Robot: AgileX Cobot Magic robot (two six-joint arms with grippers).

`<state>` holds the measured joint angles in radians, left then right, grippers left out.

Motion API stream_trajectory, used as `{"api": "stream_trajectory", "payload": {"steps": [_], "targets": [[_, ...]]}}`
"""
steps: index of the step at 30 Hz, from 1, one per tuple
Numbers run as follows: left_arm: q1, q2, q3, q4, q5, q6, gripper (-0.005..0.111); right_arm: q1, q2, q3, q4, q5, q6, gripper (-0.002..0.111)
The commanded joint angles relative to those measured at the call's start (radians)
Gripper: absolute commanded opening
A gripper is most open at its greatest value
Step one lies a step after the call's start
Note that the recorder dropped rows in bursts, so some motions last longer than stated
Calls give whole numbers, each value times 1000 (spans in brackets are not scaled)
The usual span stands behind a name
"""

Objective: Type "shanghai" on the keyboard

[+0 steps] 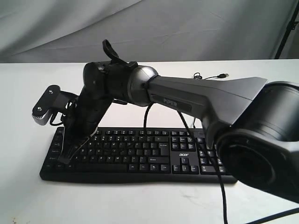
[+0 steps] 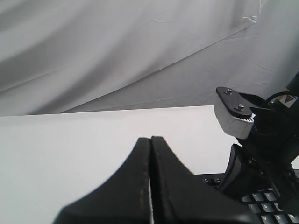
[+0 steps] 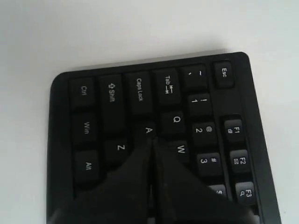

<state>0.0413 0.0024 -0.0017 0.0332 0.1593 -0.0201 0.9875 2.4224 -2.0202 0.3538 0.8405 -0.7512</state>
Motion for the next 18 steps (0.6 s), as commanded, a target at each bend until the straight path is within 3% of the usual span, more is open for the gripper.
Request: {"api": "stream_trajectory", "payload": {"steps": [1,18], "targets": [[-6,-2,2,-2,-5,-3,0,3,22,-1,-2,13,2,0],[-6,-2,2,-2,-5,-3,0,11,28,-1,-2,-2,-2,0]]}}
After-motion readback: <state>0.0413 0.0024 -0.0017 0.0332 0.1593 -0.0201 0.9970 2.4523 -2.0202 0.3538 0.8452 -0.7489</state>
